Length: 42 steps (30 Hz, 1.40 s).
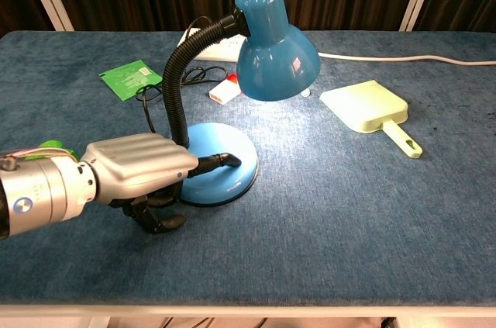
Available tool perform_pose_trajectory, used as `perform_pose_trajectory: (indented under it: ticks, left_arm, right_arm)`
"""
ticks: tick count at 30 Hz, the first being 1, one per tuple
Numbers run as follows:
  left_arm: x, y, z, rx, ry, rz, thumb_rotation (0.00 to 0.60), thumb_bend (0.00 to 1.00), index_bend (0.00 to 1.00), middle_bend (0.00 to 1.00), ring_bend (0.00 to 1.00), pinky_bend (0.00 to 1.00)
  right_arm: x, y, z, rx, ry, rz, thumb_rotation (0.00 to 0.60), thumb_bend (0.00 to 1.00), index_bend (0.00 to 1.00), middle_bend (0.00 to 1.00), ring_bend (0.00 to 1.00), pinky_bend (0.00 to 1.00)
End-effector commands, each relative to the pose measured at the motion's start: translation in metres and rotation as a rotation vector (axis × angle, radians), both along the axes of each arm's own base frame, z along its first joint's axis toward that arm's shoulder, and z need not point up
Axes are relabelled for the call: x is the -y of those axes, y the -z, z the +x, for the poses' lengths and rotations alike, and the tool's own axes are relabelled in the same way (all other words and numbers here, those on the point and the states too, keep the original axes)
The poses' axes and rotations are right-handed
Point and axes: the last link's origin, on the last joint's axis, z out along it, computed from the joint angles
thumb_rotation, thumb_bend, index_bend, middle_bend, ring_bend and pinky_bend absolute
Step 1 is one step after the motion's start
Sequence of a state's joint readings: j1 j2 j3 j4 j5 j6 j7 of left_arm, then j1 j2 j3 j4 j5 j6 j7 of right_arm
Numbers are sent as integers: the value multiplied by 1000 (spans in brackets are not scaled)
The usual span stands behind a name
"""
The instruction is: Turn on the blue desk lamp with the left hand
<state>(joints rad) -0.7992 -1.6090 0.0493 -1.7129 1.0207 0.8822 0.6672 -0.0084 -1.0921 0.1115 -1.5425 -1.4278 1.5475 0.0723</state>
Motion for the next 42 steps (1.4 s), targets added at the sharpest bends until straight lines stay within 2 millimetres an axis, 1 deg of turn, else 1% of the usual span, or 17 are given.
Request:
perform_pose_trajectory:
  ticks: [1, 5, 12, 19, 22, 25, 27, 31, 33, 34, 35, 36, 37, 38, 40, 41, 42]
  left_arm:
    - [0, -1, 2, 9, 2, 2, 600, 408, 166, 846, 860, 943]
    - [1, -8, 7, 37, 14, 20, 600, 408, 156, 846, 860, 943]
    - [5, -28, 14, 70, 38, 65, 600, 408, 146, 845, 860, 943]
    - [15, -58, 5, 70, 33, 128, 600, 408, 147, 844, 860, 943]
    - [21, -80, -12, 68, 9, 206, 600, 404, 172, 837, 856, 935]
    - [29, -107, -39, 83, -35, 326, 600, 386, 240, 811, 836, 908]
    - [38, -129, -63, 98, -70, 423, 600, 355, 293, 794, 821, 891]
    - [55, -172, -105, 150, -115, 625, 600, 236, 426, 743, 768, 841]
    - [60, -189, -121, 174, -126, 707, 600, 175, 463, 687, 697, 793]
    - [63, -201, -131, 194, -138, 760, 600, 143, 460, 623, 610, 738]
    - [65, -210, -140, 205, -161, 795, 600, 113, 420, 518, 474, 652]
    - [68, -217, -150, 197, -193, 806, 600, 85, 346, 401, 334, 552]
    - [68, -222, -155, 185, -218, 806, 600, 53, 223, 242, 169, 406]
    - [67, -227, -158, 186, -235, 808, 600, 29, 107, 108, 56, 262]
    - [64, -236, -160, 214, -235, 826, 600, 17, 21, 11, 0, 117]
    - [64, -238, -162, 219, -233, 826, 600, 16, 10, 0, 0, 64]
    - [63, -239, -164, 214, -240, 815, 600, 16, 9, 0, 0, 51]
  right_arm:
    - [0, 0, 0, 1, 0, 1, 600, 90, 0, 0, 0, 0]
    - [0, 0, 1, 1, -1, -1, 600, 91, 0, 0, 0, 0]
    - [0, -1, 2, 3, -7, -4, 600, 94, 0, 0, 0, 0]
    - [-1, -1, 5, 3, -16, -2, 600, 94, 0, 0, 0, 0]
    - [-2, -1, 6, 1, -26, 1, 600, 95, 0, 0, 0, 0]
    - [-2, -1, 7, 2, -35, 2, 600, 94, 0, 0, 0, 0]
    - [-2, -1, 7, 2, -38, 3, 600, 94, 0, 0, 0, 0]
    - [-1, 0, 8, 1, -41, 9, 600, 93, 0, 0, 0, 0]
    - [0, 1, 8, -4, -42, 11, 600, 93, 0, 0, 0, 0]
    - [1, 1, 8, -7, -43, 12, 600, 93, 0, 0, 0, 0]
    - [1, 2, 8, -9, -43, 14, 600, 94, 0, 0, 0, 0]
    - [1, 4, 9, -11, -43, 16, 600, 94, 0, 0, 0, 0]
    - [2, 5, 9, -12, -43, 19, 600, 94, 0, 0, 0, 0]
    - [2, 6, 9, -15, -44, 22, 600, 94, 0, 0, 0, 0]
    - [1, 8, 10, -22, -45, 27, 600, 92, 0, 0, 0, 0]
    - [1, 8, 11, -26, -47, 27, 600, 92, 0, 0, 0, 0]
    - [1, 8, 11, -31, -49, 26, 600, 91, 0, 0, 0, 0]
